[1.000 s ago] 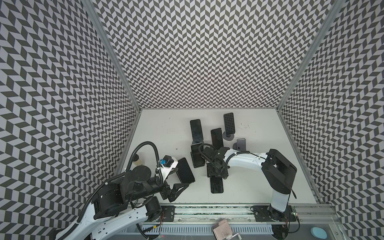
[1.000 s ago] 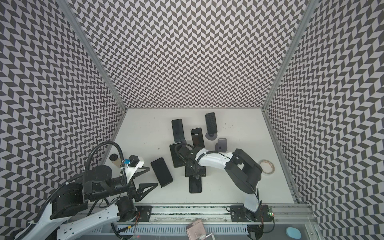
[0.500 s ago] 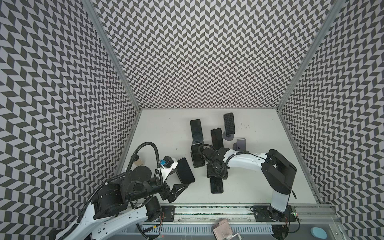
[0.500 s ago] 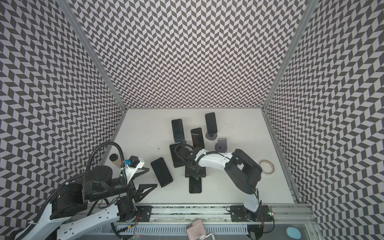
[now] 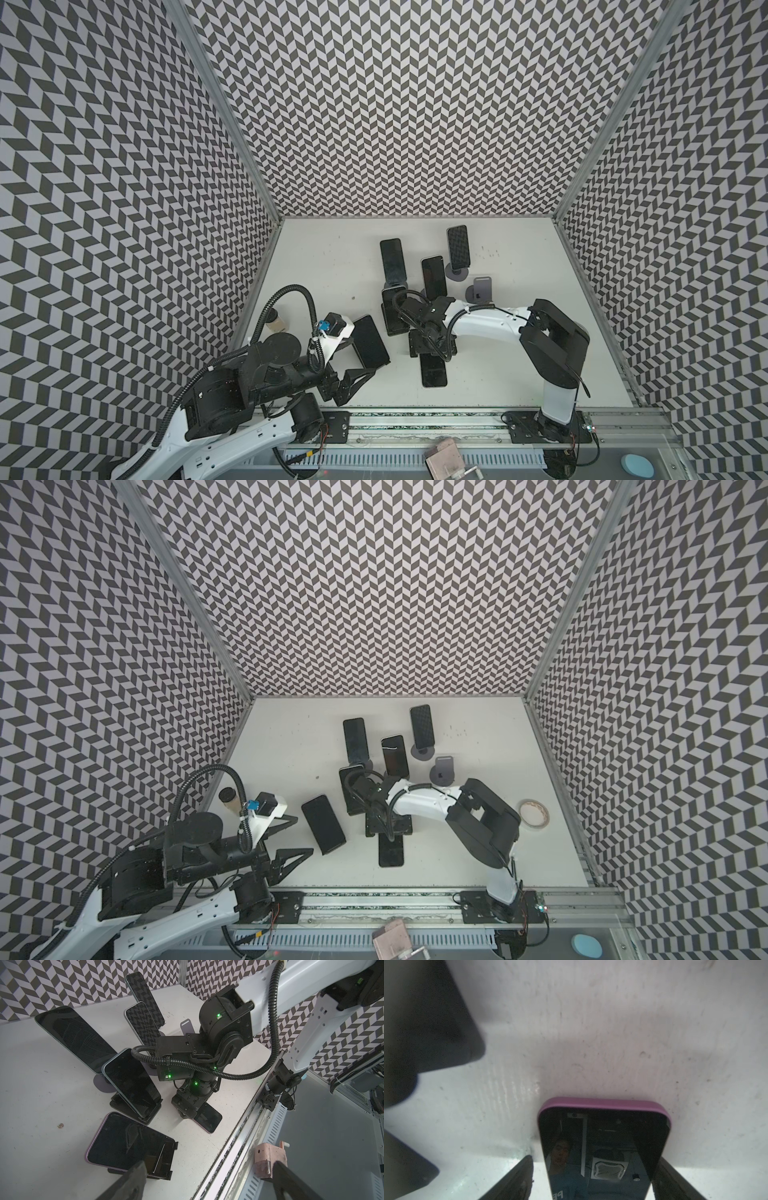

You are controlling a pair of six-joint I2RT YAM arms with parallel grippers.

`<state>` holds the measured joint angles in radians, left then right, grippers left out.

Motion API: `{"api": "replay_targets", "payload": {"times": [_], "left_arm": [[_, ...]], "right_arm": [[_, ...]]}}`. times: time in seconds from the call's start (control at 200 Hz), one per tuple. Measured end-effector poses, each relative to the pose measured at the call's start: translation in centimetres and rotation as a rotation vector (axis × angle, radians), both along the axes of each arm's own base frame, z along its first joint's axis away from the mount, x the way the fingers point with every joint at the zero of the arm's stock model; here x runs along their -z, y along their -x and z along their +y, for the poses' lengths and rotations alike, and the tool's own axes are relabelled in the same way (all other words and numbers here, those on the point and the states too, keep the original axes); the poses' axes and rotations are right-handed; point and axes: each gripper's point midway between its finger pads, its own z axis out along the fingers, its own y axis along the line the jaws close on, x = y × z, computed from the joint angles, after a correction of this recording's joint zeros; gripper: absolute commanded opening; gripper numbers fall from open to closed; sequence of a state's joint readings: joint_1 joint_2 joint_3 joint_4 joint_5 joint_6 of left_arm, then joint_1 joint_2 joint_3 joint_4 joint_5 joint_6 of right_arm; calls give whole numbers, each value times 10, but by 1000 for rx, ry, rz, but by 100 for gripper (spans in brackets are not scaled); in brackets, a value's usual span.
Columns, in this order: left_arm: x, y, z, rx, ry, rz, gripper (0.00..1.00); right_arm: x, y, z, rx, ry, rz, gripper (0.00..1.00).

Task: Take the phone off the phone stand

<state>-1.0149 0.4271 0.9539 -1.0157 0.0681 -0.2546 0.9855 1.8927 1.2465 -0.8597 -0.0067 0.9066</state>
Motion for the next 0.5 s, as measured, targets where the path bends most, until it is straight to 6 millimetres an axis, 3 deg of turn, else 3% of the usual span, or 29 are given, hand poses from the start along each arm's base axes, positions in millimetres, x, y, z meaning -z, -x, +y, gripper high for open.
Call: {"api": "replay_targets", "payload": {"times": [0.26,0.501], "left_arm": [[-3,-3,1,-18,1,-5,94],[-10,-10,-1,-56,8,6,92]], "right_arm": [[-4,-3,-1,-23,13,-14,91],[-20,-6,-2,-66,3,-44,92]]}}
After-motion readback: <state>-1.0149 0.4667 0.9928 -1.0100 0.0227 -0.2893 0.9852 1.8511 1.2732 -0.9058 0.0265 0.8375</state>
